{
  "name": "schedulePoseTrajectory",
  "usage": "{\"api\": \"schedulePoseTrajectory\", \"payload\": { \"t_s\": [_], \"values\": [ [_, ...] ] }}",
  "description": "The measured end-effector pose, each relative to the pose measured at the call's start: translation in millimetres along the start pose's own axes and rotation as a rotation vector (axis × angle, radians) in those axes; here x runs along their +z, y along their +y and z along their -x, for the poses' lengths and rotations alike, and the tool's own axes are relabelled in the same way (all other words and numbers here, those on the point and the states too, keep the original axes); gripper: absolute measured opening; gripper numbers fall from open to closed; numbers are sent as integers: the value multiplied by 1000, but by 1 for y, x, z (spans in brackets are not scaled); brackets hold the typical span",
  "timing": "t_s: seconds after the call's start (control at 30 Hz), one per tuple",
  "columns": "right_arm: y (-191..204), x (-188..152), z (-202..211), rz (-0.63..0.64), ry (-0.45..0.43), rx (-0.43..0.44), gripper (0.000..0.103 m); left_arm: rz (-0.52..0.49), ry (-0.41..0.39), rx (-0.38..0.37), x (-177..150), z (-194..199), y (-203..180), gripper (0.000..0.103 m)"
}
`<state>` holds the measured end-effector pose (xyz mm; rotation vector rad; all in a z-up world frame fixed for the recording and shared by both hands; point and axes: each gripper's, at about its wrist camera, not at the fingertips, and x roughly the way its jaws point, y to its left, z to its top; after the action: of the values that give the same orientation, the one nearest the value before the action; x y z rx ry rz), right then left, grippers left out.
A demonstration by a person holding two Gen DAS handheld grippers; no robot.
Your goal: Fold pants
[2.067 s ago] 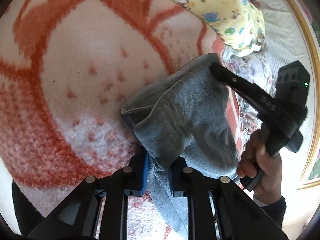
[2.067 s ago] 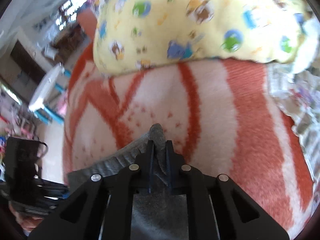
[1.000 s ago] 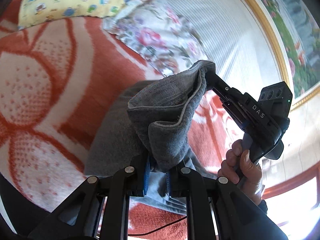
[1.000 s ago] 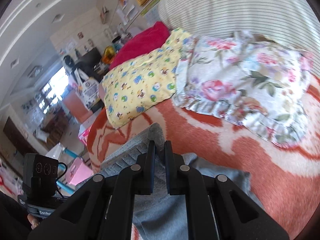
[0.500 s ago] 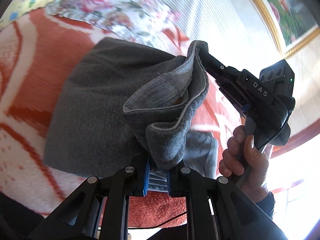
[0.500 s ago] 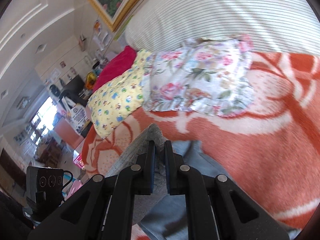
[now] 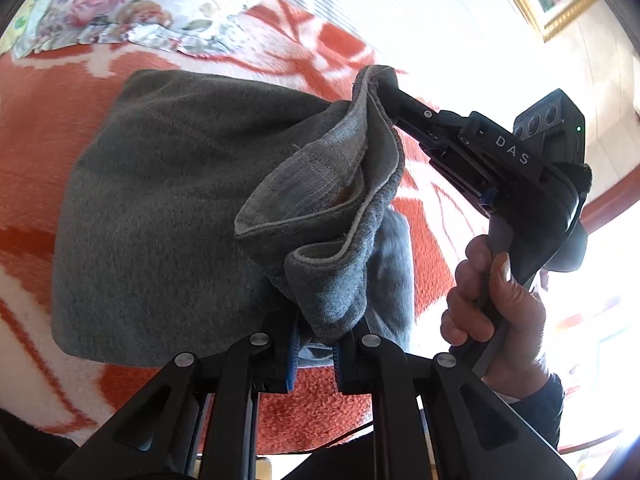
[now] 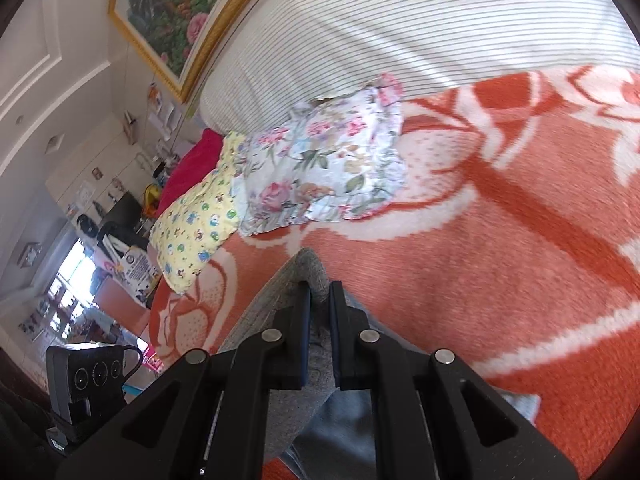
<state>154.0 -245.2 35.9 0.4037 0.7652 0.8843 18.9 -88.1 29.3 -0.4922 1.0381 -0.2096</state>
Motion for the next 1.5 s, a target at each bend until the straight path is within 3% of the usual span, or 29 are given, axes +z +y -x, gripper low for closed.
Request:
{"api": "schedulePoseTrajectory", "payload": {
  "t_s": [0.57,1.13,1.17,1.27,1.33,1.5],
  "values": [
    [-43,-27,37,-85,-61,-14,10,-79,51,41,5,-42,-25,12],
    [-83,-48,48,-145,-81,-84,12,-214,45,155,-4,-83,-50,14],
    [-84,-48,48,-146,-81,-96,17,-222,44,160,-6,-83,-51,15],
    [-85,-48,53,-153,-78,-155,18,-235,52,130,-8,-81,-52,33],
    [-86,-49,60,-160,-84,-175,19,-235,66,87,-8,-79,-52,54],
    [-73,-50,82,-141,-97,-245,22,-270,57,41,-16,-62,-54,55]
  ]
}}
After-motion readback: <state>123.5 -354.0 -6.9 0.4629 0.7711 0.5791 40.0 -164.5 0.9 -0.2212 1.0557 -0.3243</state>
